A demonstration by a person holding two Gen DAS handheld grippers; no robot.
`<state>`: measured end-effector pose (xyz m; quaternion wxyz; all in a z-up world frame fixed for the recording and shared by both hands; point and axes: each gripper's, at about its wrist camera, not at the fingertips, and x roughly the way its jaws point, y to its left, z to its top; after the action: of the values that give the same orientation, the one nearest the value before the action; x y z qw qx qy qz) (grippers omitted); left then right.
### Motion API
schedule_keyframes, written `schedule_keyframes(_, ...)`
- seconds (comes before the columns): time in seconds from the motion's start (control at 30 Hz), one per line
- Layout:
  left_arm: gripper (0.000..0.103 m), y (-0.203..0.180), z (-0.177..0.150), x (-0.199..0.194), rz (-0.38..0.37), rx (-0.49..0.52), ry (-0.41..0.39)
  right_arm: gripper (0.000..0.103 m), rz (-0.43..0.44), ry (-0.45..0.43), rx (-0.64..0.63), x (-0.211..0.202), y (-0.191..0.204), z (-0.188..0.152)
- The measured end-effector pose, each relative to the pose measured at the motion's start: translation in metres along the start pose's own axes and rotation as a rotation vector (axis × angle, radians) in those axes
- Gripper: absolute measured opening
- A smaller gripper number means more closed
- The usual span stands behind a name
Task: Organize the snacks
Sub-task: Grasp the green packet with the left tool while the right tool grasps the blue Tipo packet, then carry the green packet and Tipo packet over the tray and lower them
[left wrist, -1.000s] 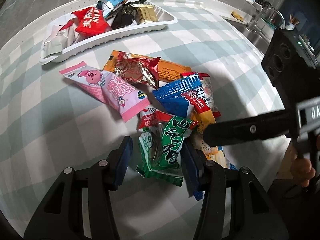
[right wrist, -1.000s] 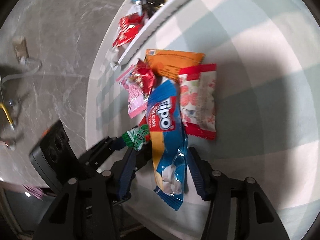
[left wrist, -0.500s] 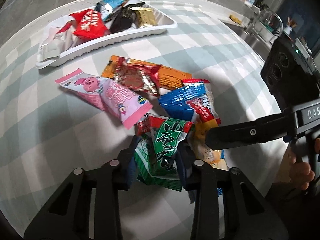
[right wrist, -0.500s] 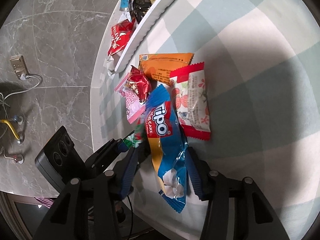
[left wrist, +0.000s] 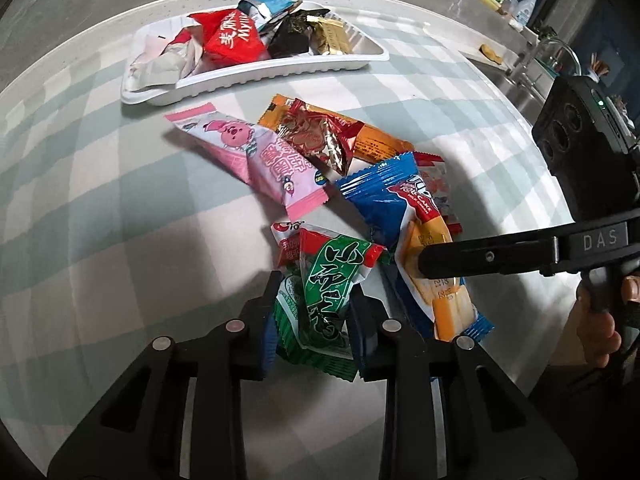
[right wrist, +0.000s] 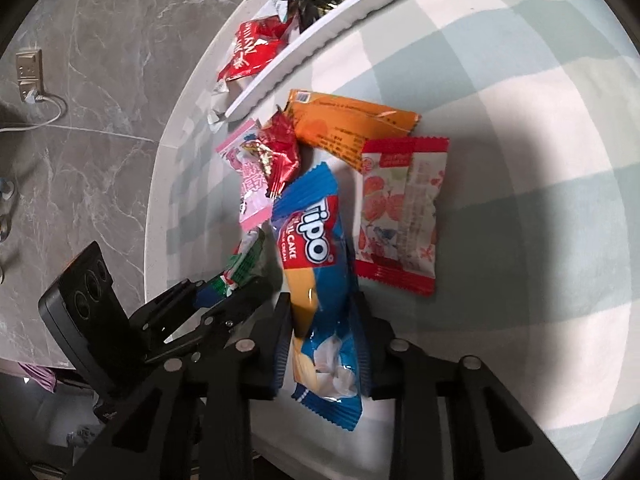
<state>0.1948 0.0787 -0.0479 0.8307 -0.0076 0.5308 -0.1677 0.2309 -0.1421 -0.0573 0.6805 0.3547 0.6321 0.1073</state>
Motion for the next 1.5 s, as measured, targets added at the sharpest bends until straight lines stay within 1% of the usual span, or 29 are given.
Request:
schedule_keyframes(0.1,0.027,0.002,-0.002,-0.003,0.000,-0.007,-0.004,0.028,0.017,0.010,0.000,0.000,-0.002,0.000)
schedule_keyframes(0.27,0.027,0.003,-0.002,-0.012,-0.010,-0.021,-0.023,0.027,0.107,0.022,0.031,-0.004,-0.007,-0.002)
schedule_keyframes(0.4,0.027,0.003,-0.002,-0.020,-0.026,-0.028,-0.033,0.027,0.153,0.015,0.044,-0.014,-0.008,-0.005)
schedule_keyframes(0.57,0.027,0.000,-0.003,-0.032,-0.037,-0.026,-0.047,0.027,0.186,0.002,0.064,-0.023,-0.008,-0.007)
schedule_keyframes(1.0,0.027,-0.009,0.013,-0.056,-0.053,-0.009,-0.091,0.027,0.232,-0.031,0.066,-0.038,0.000,0.004)
schedule_keyframes(1.5,0.027,-0.001,0.041,-0.063,-0.064,-0.032,-0.121,0.027,0.264,-0.058,0.089,-0.051,-0.004,0.022)
